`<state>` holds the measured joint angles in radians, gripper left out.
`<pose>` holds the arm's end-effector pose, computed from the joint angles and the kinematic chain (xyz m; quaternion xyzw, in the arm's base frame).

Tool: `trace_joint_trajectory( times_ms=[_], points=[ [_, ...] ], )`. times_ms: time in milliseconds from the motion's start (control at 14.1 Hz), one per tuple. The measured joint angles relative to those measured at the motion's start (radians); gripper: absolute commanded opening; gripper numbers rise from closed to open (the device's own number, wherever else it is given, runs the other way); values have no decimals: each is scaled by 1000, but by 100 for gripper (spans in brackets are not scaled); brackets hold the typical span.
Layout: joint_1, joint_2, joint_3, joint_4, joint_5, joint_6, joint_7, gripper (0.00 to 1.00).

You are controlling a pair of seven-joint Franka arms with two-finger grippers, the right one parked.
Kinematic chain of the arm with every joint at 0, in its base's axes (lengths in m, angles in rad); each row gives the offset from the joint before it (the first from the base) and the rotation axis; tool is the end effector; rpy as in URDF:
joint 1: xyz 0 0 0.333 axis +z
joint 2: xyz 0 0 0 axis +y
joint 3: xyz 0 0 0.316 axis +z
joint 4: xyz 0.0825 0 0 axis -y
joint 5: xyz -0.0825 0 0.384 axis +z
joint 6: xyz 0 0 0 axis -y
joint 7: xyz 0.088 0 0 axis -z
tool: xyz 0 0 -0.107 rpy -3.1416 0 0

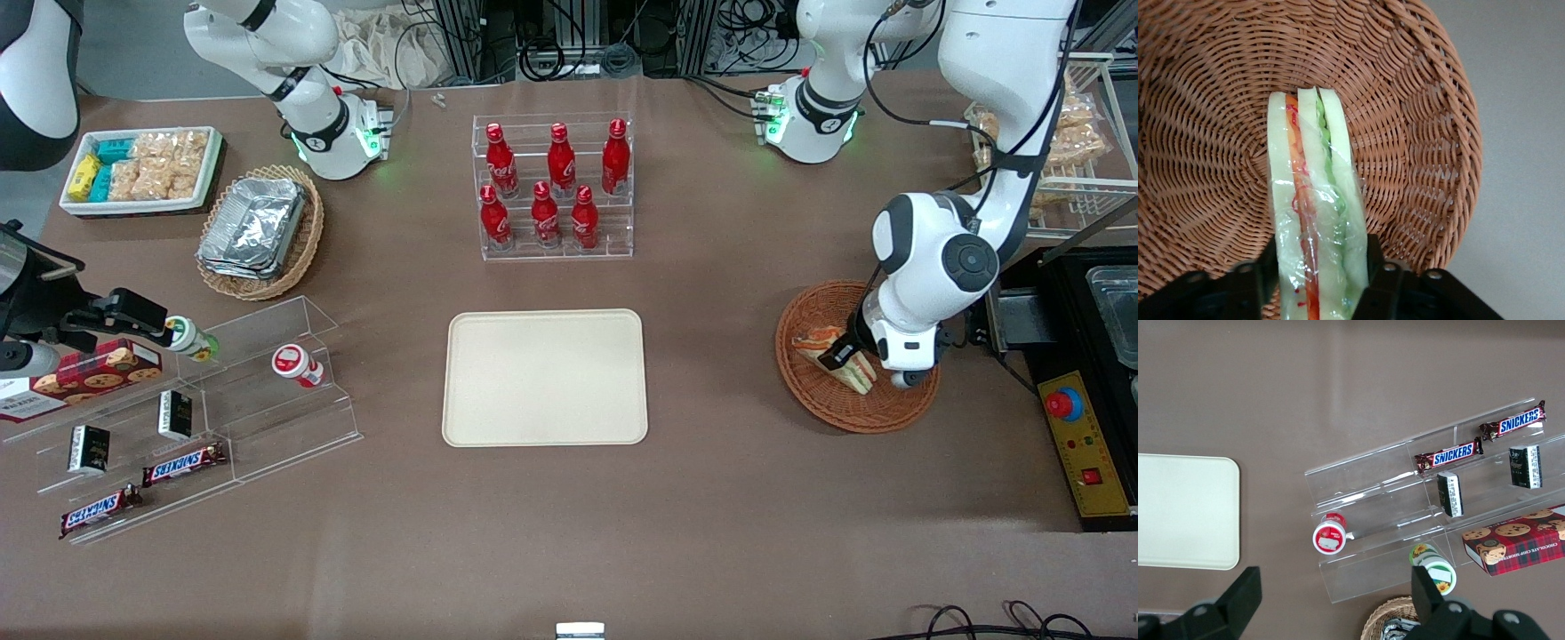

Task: Place sandwich from basket to tray
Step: 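Close the left gripper on the sandwich and lift it up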

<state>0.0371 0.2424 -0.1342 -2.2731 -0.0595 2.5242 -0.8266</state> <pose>0.5344 -0.0520 0.2520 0.9240 0.3808 -0.0103 0.0322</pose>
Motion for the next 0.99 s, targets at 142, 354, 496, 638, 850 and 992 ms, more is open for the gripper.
trace_joint_trajectory(
  times_ms=[142,354,496,638,850,992],
  points=[
    [0,-3,0,3,0,3,-22,0],
    [0,-42,0,18,0,-21,-45,0],
    [0,-100,0,57,1,-131,-60,0],
    [-1,-163,-2,143,11,-321,-66,0],
    [-7,-210,-13,337,15,-594,-72,0],
    [-11,-210,-45,440,15,-690,-72,5]
  ],
)
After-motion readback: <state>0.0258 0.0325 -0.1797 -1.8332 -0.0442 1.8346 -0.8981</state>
